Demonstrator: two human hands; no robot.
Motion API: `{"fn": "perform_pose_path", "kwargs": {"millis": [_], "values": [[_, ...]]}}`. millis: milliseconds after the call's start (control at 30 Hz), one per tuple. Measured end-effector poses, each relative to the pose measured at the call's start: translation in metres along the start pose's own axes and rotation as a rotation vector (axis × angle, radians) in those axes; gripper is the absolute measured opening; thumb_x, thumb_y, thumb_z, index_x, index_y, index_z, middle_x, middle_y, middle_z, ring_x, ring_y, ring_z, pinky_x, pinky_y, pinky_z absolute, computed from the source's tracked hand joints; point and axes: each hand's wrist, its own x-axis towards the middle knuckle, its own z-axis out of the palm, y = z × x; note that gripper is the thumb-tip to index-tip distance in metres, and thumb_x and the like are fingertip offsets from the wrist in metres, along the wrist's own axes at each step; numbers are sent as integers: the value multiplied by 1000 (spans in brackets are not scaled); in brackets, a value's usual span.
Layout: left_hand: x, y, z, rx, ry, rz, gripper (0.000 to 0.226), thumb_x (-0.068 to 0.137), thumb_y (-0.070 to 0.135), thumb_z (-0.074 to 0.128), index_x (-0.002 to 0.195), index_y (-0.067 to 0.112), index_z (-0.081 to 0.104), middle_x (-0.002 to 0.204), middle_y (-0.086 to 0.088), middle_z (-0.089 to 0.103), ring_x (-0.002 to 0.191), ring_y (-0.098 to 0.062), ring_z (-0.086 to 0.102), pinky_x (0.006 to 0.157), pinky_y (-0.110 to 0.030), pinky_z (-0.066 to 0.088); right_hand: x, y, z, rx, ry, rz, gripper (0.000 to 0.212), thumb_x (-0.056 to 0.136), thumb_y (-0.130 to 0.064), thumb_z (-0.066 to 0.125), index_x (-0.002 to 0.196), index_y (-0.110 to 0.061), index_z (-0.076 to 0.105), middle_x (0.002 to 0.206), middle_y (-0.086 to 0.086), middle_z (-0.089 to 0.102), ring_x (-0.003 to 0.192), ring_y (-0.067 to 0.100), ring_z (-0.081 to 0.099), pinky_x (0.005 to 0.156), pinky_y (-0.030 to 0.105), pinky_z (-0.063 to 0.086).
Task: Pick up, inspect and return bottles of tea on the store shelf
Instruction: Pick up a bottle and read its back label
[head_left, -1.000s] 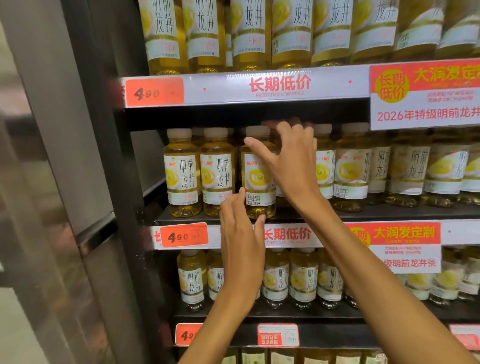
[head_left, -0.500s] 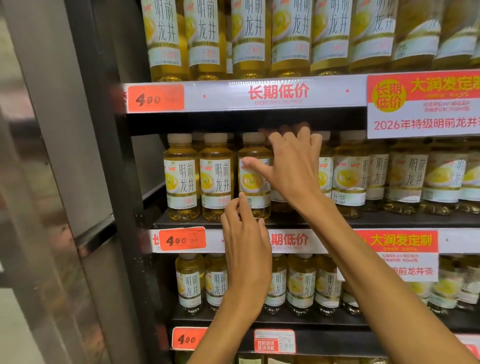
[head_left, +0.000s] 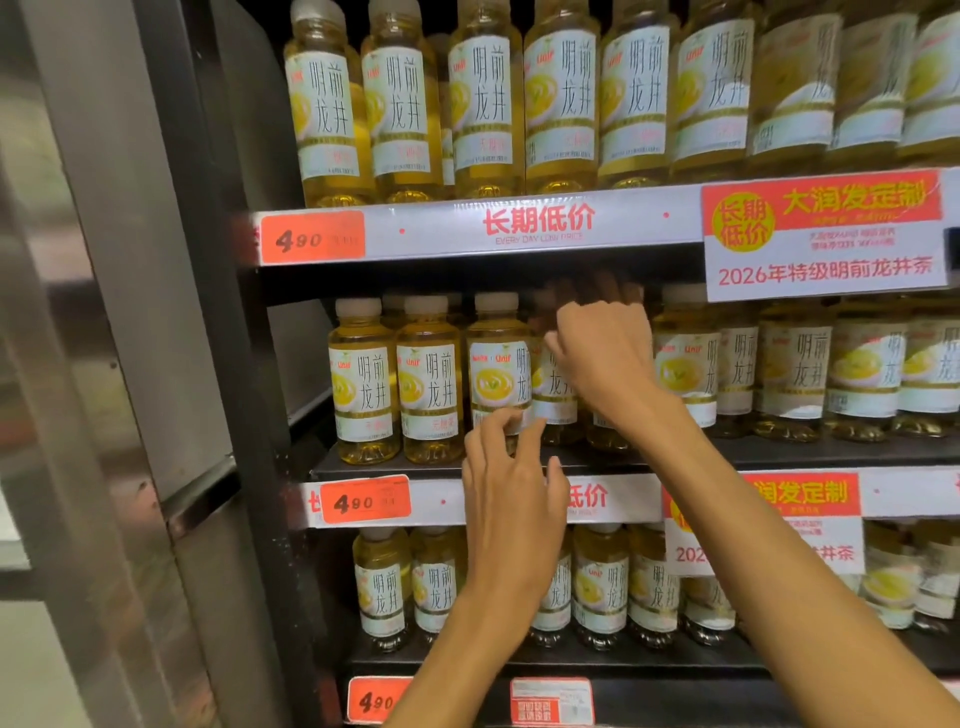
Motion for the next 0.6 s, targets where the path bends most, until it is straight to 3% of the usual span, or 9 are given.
{"fn": "perform_pose_path", "kwargs": {"millis": [67,200,300,400,533,600], "values": [[-1,-3,0,-12,-1,-5,42,93,18,55,135,16,50,136,-3,42,128,-15,33,104,-26,32,-2,0,-1,23,66,-15,28,96,-32,52,74,-13,53,64,1,51,76,27,62,77,37,37],[-1,-7,-2,-81,1,-17,44,93,14,56,135,12,48,133,-3,44,125,-12,35,102,-18,28,-11,4,-5,126,224,-14,43,93,-46,54,96,-3,58,84,15,62,83,32,55,81,41,38],[-1,-7,-3,-139,-1,-14,45,92,13,57,136,11,46,133,-2,44,124,-11,35,104,-17,30,-25,5,-7,356,334,-52,37,89,-36,64,105,-3,55,95,10,58,88,22,49,78,34,37],[-2,-7,-1,-165,-17,-12,52,93,17,57,141,12,38,138,-2,42,127,-10,32,105,-16,23,-42,2,-9,699,274,-114,31,90,-21,65,113,-6,50,106,-1,50,95,2,44,77,18,40],[-2,-5,0,-249,-56,-26,65,90,26,64,145,14,32,143,0,38,134,-8,29,109,-18,25,-59,-1,-15,774,270,-151,28,91,-12,63,114,-2,51,111,10,56,96,5,48,79,16,42],[-2,-4,-1,-305,-74,-32,71,87,31,67,146,17,29,145,3,36,135,-6,29,110,-19,26,-62,0,-25,868,298,-135,28,90,-12,64,113,-2,51,109,3,55,93,4,50,79,17,44]]}}
